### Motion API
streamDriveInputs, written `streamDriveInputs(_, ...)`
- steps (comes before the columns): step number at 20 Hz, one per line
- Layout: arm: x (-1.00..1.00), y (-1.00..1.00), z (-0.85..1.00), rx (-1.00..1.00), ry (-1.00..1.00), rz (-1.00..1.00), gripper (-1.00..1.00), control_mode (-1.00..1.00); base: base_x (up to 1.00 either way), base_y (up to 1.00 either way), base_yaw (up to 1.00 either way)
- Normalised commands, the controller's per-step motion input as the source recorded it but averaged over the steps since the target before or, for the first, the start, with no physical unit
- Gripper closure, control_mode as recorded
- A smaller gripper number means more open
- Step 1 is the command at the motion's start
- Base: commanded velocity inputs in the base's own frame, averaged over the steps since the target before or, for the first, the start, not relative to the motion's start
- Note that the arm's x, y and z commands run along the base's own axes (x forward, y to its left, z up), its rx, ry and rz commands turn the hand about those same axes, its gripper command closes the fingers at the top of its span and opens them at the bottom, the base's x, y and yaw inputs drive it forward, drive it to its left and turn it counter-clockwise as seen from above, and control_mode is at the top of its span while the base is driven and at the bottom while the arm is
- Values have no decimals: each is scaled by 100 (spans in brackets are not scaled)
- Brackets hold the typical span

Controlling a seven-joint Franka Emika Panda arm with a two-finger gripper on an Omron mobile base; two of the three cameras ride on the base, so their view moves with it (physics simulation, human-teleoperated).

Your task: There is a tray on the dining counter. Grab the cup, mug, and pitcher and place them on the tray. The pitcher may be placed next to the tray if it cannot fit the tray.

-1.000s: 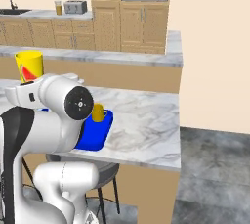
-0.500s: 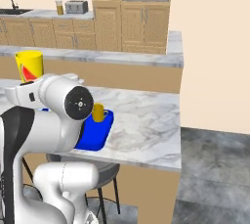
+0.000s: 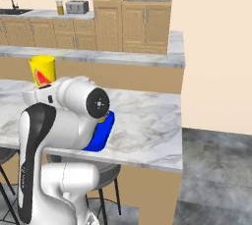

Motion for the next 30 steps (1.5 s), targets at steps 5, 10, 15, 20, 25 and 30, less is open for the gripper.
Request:
streamDriveInputs(5, 38, -6, -50, -3, -3, 4, 100, -100, 0, 0, 0)
streamDriveInputs(10, 10, -3, -68, -4, -23, 11, 100, -100, 0, 0, 0)
streamDriveInputs(15, 19, -2, -77, -10, -30, 17, 100, -100, 0, 0, 0)
streamDriveInputs(20, 92, -24, -77, 0, -20, 24, 100, -100, 0, 0, 0)
streamDriveInputs(25, 70, -11, -73, -5, -29, 27, 100, -100, 0, 0, 0)
streamDriveInputs(30, 37, -8, -64, -15, -39, 24, 100, -100, 0, 0, 0)
